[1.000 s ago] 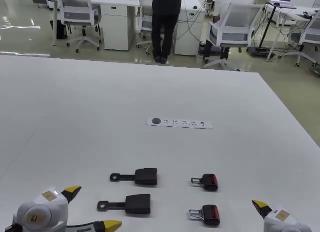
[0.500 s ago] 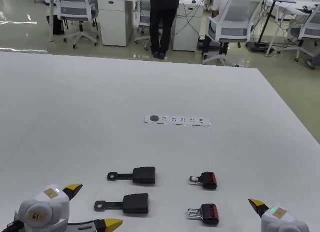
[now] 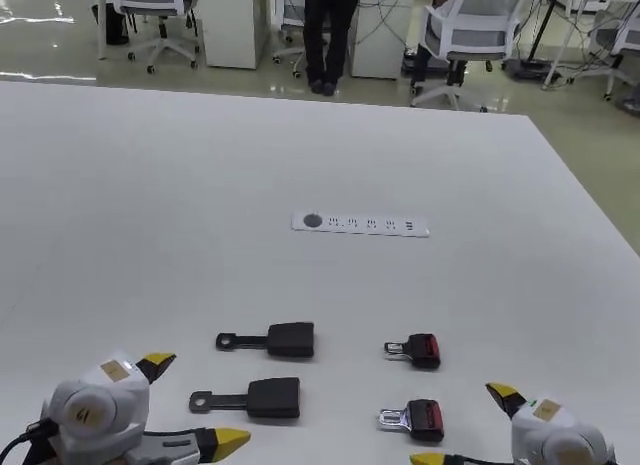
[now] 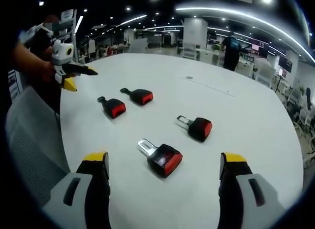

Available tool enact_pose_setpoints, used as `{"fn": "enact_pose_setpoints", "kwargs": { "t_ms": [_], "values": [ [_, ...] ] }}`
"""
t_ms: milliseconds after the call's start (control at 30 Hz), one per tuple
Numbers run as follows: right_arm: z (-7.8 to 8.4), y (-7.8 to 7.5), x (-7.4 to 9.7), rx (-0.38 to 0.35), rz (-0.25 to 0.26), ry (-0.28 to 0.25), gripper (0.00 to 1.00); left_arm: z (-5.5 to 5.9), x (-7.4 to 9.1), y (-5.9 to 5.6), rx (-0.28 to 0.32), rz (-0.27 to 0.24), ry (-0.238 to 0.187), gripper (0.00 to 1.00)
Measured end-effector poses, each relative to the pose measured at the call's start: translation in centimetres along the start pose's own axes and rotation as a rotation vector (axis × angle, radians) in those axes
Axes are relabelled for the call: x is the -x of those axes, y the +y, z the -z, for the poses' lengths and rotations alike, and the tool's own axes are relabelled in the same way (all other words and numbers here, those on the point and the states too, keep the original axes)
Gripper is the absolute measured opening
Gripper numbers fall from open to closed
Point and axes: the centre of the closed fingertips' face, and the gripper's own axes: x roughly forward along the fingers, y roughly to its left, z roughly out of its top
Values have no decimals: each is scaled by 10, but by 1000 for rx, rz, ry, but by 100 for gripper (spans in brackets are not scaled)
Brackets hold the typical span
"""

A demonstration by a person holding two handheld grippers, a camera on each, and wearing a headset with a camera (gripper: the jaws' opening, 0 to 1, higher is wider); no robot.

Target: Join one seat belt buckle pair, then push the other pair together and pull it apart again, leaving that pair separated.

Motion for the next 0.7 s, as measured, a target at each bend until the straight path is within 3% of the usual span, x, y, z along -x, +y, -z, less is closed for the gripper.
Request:
{"fn": "enact_pose_setpoints", "kwargs": {
  "t_ms": [267, 367, 700],
  "values": [
    [0, -5, -13, 27, -37, 21, 92, 6, -9, 4, -11, 38, 30, 95],
    [0, -6, -18, 30, -50, 25, 91, 4, -16, 0, -11, 55, 35, 95],
    [6, 2, -32, 52, -126, 69, 89, 8, -31, -1, -63, 107, 71, 89]
  ]
}}
